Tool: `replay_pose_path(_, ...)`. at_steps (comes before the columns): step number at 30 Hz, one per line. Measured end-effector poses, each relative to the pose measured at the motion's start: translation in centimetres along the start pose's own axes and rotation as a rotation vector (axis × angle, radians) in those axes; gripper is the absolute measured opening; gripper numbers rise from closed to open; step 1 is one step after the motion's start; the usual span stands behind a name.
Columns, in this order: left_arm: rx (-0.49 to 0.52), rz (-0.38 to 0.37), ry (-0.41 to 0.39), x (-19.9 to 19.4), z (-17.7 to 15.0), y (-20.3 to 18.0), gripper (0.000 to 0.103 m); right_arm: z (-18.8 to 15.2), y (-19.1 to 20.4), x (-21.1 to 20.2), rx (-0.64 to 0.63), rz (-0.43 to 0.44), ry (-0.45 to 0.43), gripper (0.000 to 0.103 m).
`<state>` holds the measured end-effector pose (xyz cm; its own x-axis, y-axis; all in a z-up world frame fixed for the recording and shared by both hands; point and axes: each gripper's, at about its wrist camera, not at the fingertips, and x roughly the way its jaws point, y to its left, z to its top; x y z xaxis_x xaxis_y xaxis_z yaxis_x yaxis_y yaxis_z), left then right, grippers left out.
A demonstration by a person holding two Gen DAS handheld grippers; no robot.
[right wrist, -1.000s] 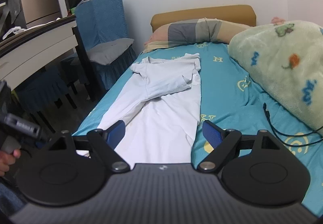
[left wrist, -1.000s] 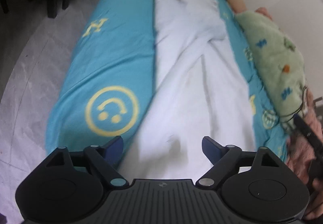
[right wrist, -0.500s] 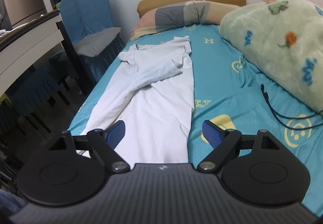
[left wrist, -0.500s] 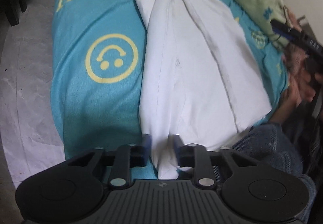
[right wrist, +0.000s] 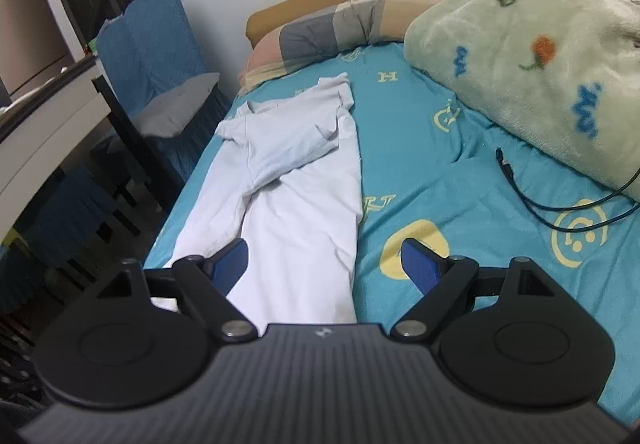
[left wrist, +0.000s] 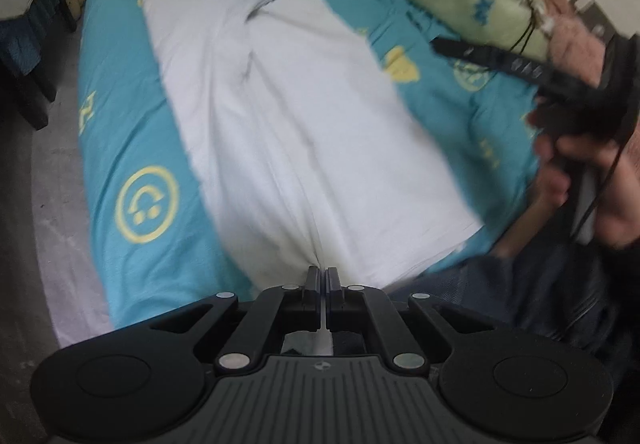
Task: Fold clothes
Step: 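Grasp the hem end of the folded T-shirt strip with the left gripper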
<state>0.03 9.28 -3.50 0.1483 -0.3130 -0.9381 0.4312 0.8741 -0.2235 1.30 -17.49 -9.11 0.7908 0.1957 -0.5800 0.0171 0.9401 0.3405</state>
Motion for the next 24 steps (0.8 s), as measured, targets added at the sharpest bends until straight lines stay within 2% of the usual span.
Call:
replay_pose_path(4, -0.093, -0.032, -0.029, 1.3, 2.0, -2.3, 0.002, 0.3, -0.9, 0.1, 0.020, -0.002, 0.001, 0.085)
replay_pose_path(10, -0.186, -0.071, 0.065, 8.8, 0.6, -1.9, 0.003, 0.1, -2.8, 0.9, 0.065, 0.010, 0.057, 0.085)
replay_pose_path(12, -0.224, -0.081, 0.064, 9.6, 0.0, -1.2, 0.015, -0.3, -3.5, 1.2, 0.098, 0.029, 0.097, 0.085)
replay_pose_path(14, -0.270, -0.103, 0.047, 9.3, -0.5, -0.1, 0.047, -0.8, -4.2, 1.5, 0.143, 0.069, 0.152, 0.085)
replay_pose_path(15, -0.305, -0.113, 0.028, 8.8, -0.7, 0.6, 0.054, -1.2, -4.4, 1.6, 0.164, 0.084, 0.181, 0.085)
replay_pose_path(17, -0.389, -0.099, -0.026, 7.8, -1.1, 2.3, 0.080, -2.1, -4.8, 1.9, 0.205, 0.114, 0.239, 0.085)
replay_pose_path(20, -0.518, -0.067, -0.095, 6.7, -1.7, 5.0, 0.083, -3.6, -5.3, 2.2, 0.265, 0.133, 0.329, 0.084)
replay_pose_path(22, -0.605, -0.050, -0.105, 7.1, -2.2, 6.9, 0.083, -4.4, -5.6, 2.5, 0.305, 0.128, 0.379, 0.081)
replay_pose_path(23, -0.640, -0.058, -0.101, 7.6, -2.4, 7.8, 0.083, -4.8, -5.7, 2.6, 0.313, 0.121, 0.396, 0.076)
replay_pose_path(24, -0.671, -0.068, -0.094, 8.2, -2.6, 8.7, 0.083, -5.0, -5.7, 2.6, 0.315, 0.111, 0.408, 0.076)
